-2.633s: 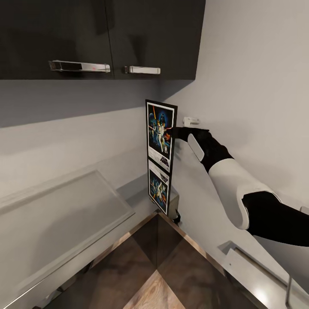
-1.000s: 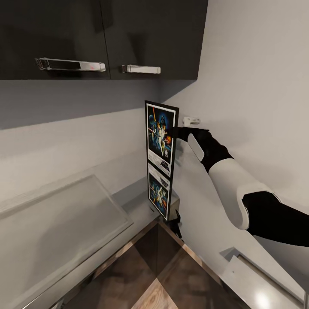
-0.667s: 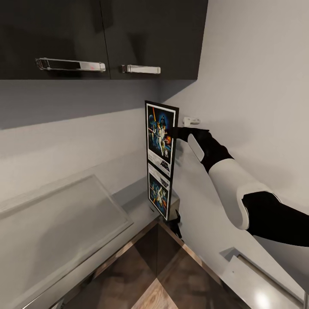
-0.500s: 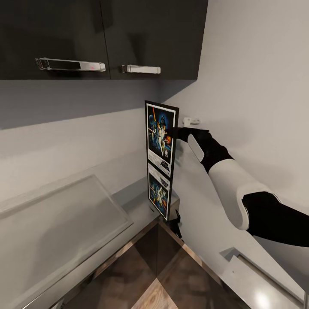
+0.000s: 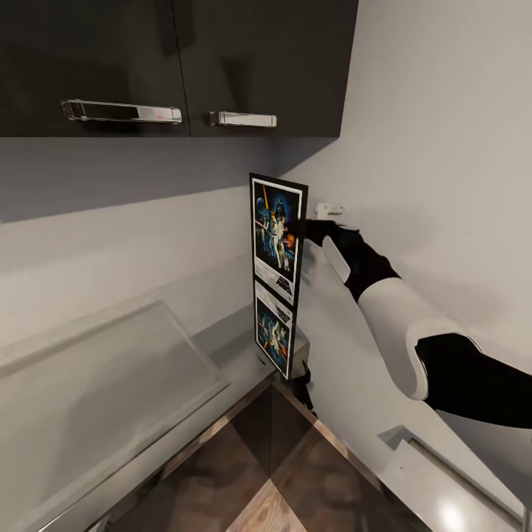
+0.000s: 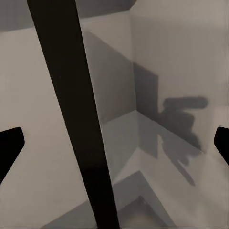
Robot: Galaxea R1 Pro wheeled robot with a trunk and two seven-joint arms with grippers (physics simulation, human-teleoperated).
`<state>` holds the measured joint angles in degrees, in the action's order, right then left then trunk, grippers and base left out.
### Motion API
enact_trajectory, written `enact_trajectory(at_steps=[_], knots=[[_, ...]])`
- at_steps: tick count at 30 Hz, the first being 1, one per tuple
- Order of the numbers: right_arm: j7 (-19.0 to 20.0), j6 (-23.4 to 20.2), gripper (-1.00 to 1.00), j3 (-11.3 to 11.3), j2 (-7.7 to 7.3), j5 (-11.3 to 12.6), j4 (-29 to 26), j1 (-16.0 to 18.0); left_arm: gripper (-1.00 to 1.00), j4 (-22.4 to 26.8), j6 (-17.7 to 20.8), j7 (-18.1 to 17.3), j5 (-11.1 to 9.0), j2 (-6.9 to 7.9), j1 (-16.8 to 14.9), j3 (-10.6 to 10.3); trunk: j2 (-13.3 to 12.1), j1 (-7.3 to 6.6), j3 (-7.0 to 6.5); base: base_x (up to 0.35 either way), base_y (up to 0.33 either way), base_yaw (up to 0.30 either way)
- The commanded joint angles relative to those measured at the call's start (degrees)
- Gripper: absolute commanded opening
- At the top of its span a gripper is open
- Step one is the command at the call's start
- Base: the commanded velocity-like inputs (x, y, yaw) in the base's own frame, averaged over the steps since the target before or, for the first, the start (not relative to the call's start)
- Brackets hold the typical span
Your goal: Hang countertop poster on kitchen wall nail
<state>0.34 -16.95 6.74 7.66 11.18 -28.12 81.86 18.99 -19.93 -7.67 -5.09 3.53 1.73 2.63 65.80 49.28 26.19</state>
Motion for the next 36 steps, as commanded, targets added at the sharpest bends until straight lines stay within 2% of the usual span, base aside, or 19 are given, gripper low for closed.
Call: enact_trajectory(at_steps=[1, 7, 11, 17, 22, 36], knots=[[-0.1, -0.2, 1.00, 0.2, -0.03, 0.5, -0.1, -0.2, 1.00, 0.1, 0.1, -0.6, -0.5, -0.02, 0.0, 0.3, 0.0, 0.00, 0.05, 0.000, 0.000, 0.000], [-0.1, 0.4, 1.00, 0.3, -0.01, 0.4, -0.2, -2.9, 1.00, 0.1, 0.1, -0.6, -0.5, -0.02, 0.0, 0.3, 0.0, 0.00, 0.05, 0.000, 0.000, 0.000], [0.0, 3.3, 1.00, 0.3, -0.03, 0.4, -0.2, -4.1, 1.00, 0.1, 0.1, -0.6, -0.5, -0.02, 0.0, 0.3, 0.0, 0.00, 0.05, 0.000, 0.000, 0.000], [0.0, 4.9, 1.00, 0.5, -0.02, 0.4, -0.1, -6.2, 1.00, 0.1, 0.1, -0.6, -0.5, -0.02, 0.0, 0.3, 0.0, 0.00, 0.05, 0.000, 0.000, 0.000], [1.7, 5.1, 1.00, 0.5, -0.04, 0.3, -0.3, -8.5, 1.00, 0.1, 0.1, -0.6, -0.5, -0.02, 0.0, 0.3, 0.0, 0.00, 0.05, 0.000, 0.000, 0.000], [2.0, 9.5, 1.00, 0.6, -0.05, 0.1, -0.2, -11.1, 1.00, 0.1, 0.1, -0.6, -0.5, -0.02, 0.0, 0.3, 0.0, 0.00, 0.05, 0.000, 0.000, 0.000]])
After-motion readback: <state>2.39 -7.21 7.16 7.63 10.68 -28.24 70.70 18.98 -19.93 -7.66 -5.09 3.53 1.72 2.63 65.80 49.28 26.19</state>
